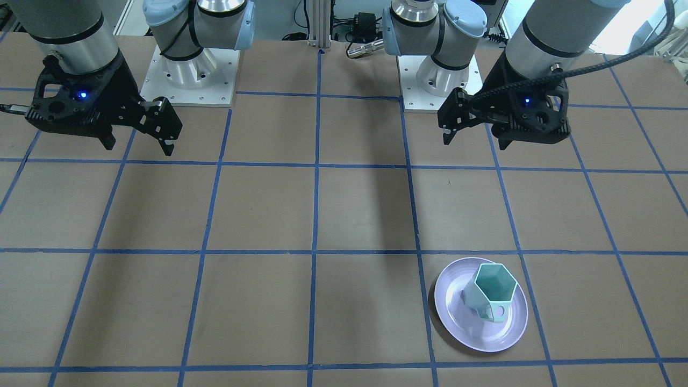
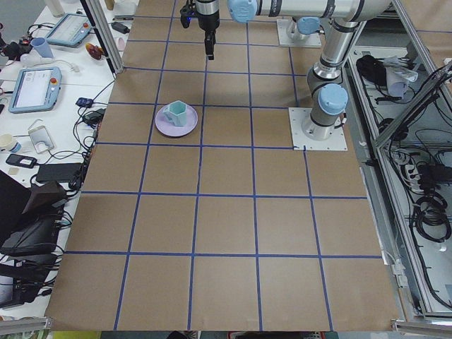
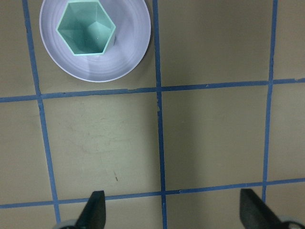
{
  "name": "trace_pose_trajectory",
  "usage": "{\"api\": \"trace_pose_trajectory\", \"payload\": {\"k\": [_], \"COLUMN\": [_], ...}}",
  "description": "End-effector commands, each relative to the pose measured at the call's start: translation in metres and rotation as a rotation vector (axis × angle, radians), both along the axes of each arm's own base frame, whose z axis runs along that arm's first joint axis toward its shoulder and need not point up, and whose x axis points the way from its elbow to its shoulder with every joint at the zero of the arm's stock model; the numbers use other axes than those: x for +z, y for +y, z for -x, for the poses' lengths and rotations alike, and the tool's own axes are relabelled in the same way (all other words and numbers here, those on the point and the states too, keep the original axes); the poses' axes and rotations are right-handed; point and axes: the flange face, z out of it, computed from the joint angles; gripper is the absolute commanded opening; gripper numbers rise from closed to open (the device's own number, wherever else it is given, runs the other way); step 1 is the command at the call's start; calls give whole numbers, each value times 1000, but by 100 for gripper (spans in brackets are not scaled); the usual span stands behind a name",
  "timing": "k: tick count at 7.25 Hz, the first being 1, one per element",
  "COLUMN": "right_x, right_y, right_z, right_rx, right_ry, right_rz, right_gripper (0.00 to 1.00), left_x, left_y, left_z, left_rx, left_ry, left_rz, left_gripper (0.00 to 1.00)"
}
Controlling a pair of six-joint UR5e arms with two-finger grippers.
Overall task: Flip cup and place on plate
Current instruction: 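Open the left gripper and raise it away from the cup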
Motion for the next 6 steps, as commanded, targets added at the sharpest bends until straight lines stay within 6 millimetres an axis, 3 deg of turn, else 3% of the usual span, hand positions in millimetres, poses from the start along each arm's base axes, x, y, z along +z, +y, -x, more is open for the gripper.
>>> {"api": "trace_pose_trajectory", "payload": {"k": [1,6], "right_x": [0,0], "right_y": [0,0], "right_z": [0,0], "right_rx": [0,0], "right_ry": [-1,1], "right_rz": [-1,1], "right_gripper": [100,100], "left_x": [8,18], "left_y": [-6,-11], "left_z": [31,14], "left_rx": [-13,20], "left_ry": [-18,-51], "left_rz": [104,156], "left_gripper": [100,100]}}
